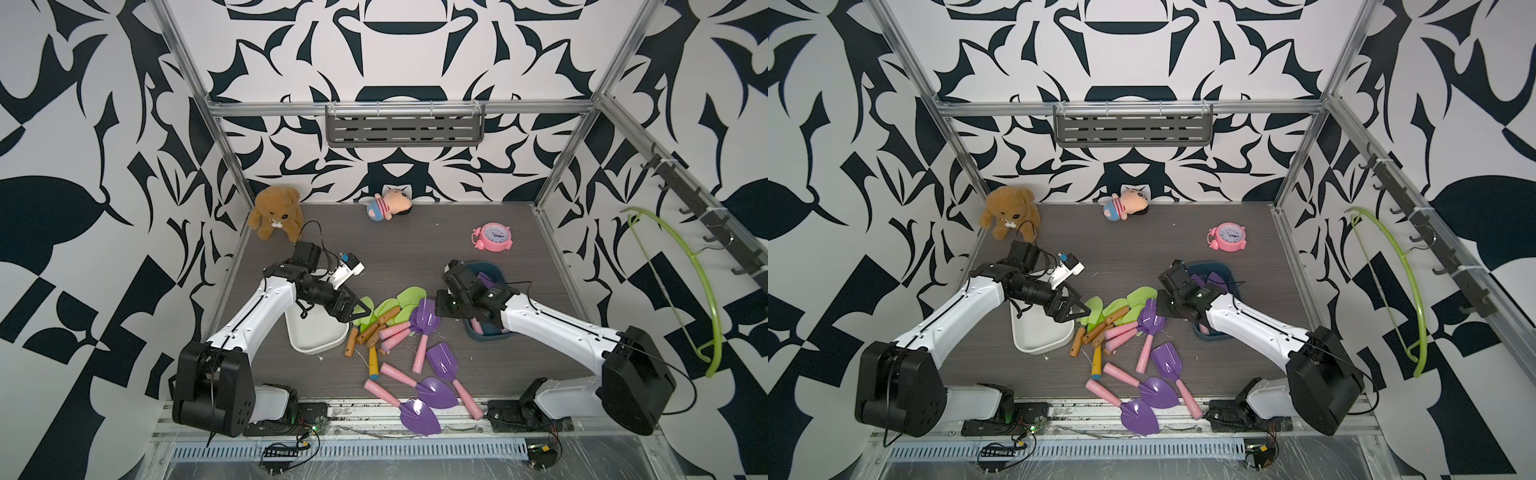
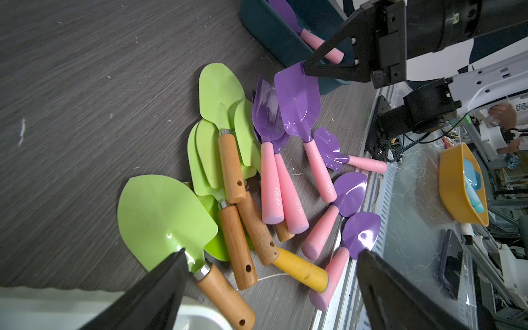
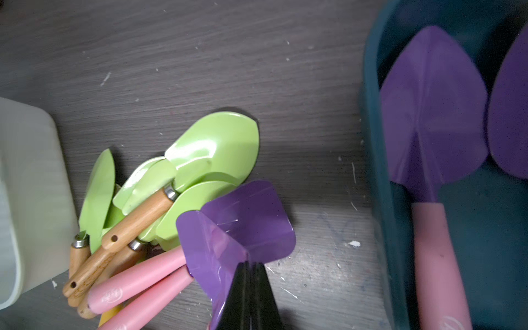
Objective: Sort the small shovels by color and place them into the storage box
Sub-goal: Pick up the shovel from the center of the board.
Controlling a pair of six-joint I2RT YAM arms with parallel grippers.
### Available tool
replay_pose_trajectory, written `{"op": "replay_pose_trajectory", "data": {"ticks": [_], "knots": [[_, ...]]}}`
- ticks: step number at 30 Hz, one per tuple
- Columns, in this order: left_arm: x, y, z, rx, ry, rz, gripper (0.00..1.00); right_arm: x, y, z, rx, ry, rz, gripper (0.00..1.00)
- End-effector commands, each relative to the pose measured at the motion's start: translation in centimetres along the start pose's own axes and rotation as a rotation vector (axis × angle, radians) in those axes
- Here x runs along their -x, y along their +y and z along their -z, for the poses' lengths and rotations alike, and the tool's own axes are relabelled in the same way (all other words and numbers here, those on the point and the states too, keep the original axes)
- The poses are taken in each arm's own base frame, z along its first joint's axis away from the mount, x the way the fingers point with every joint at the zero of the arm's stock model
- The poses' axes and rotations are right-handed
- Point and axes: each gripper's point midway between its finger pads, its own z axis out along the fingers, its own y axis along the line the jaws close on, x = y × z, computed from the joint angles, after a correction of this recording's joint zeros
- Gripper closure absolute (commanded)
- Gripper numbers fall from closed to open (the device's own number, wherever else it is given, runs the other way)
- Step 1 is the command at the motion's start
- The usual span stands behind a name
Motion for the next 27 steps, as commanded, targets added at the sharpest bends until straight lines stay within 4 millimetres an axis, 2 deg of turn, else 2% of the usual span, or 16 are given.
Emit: {"op": "replay_pose_trajectory", "data": {"ticks": [1,4,8,12,17,20,24,27], "knots": [[1.8,-0.9,0.8,-0.029,-0.033,-0.037,0.04,3.4,3.0,2.6,0.090,-0.113,0.107,1.00],[2.3,-1.7,0.8,-0.041,0.005,-0.069,0.06,4.1,4.2,3.7,0.140,-0.149,0.159,1.00],[4.0,-3.7,0.1,-0.061,0.060,-0.165,0.09,3.9,7.2,5.2,0.267,-0.181,0.276,1.00],[5.1,-5.9,-1.3,-0.116,0.105,-0.217,0.14,3.1,9.9,6.2,0.376,-0.190,0.361,1.00],[5.7,-7.7,-3.6,-0.177,0.138,-0.202,0.14,2.4,12.4,6.9,0.479,-0.189,0.411,1.00],[6.2,-7.5,-4.3,-0.181,0.128,-0.168,0.24,2.2,13.5,7.4,0.524,-0.190,0.436,1.00],[6.0,-6.7,-4.9,-0.160,0.143,-0.136,0.32,2.5,13.8,7.8,0.523,-0.215,0.446,1.00],[5.5,-6.4,-5.3,-0.161,0.150,-0.107,0.45,3.0,13.9,8.6,0.533,-0.251,0.454,1.00]]}}
